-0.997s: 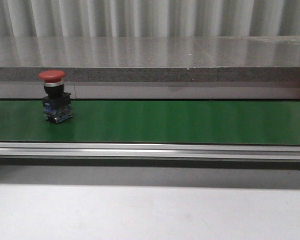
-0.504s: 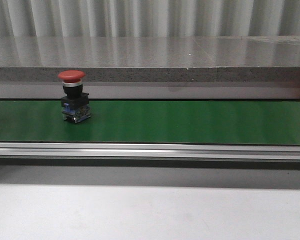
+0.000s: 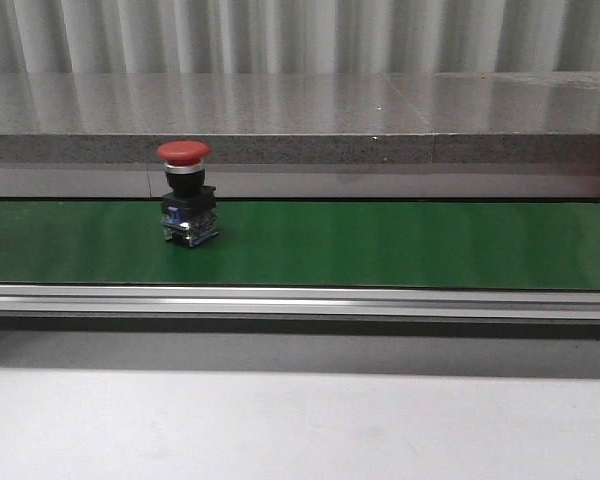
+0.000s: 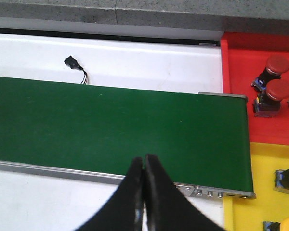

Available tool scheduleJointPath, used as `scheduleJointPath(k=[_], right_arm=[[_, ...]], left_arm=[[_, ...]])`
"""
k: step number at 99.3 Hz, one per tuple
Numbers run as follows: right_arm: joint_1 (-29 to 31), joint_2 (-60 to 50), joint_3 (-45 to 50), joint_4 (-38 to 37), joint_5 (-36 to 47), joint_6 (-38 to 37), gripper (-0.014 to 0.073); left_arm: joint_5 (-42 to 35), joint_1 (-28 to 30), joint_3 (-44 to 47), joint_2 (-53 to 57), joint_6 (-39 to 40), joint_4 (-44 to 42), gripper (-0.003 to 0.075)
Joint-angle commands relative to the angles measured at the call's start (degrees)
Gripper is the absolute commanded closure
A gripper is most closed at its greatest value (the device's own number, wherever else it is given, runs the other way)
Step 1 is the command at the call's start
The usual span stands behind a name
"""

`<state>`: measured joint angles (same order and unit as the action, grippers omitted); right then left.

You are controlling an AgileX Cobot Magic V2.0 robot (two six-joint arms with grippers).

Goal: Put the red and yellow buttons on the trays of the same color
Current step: 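Set the yellow button on the belt's near end and open the left gripper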

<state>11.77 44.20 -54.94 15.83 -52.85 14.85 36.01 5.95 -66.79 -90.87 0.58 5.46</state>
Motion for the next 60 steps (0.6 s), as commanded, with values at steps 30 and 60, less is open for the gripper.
scheduleJointPath(k=[30, 60], right_arm=[[0.0, -0.4, -1.3, 0.7, 3.3, 0.6, 0.0718], [0.0, -0.4, -1.3, 0.7, 3.3, 0.6, 0.0718]], left_arm=[[-3.2, -2.2, -1.2, 1.8, -0.2, 0.1, 0.0738], [-2.1, -2.5, -1.2, 1.3, -0.6, -0.6, 0.0626]])
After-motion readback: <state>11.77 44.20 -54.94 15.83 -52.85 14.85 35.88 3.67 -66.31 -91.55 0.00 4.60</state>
